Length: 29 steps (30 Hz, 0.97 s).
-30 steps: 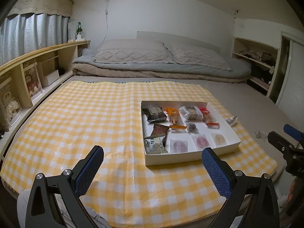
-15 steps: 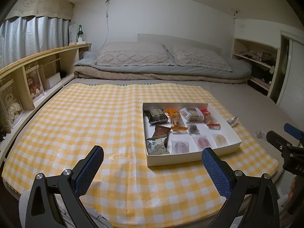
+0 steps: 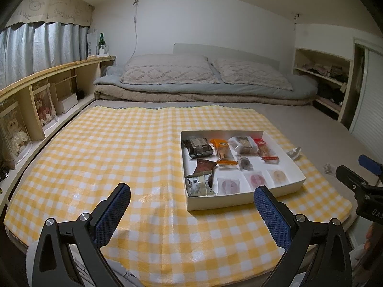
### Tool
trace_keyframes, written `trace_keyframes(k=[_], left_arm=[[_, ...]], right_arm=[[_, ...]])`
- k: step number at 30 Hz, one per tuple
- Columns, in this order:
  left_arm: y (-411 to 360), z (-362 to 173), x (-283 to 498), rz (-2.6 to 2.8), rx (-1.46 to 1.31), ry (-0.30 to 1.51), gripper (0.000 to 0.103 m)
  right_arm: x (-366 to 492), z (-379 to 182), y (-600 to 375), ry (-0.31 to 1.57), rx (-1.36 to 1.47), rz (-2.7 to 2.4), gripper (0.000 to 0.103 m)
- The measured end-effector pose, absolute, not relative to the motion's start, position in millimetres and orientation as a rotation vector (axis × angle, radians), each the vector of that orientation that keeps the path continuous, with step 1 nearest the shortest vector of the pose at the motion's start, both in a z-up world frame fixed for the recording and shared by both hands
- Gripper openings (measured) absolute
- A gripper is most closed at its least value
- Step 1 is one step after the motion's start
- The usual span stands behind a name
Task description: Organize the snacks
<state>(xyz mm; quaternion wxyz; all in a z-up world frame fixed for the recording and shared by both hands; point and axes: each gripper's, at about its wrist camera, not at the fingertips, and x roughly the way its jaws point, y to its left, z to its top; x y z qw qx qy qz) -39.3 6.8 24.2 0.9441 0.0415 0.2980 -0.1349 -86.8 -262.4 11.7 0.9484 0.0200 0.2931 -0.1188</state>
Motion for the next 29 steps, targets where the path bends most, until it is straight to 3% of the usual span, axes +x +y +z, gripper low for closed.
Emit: trace_keyframes(k=[29], left_arm=[[0.7, 20.8, -44.8, -0.272, 0.116, 0.603, 0.103]], right_arm=[[-86.3, 12.7, -263.9, 0.593, 0.041, -0.237, 0.103]])
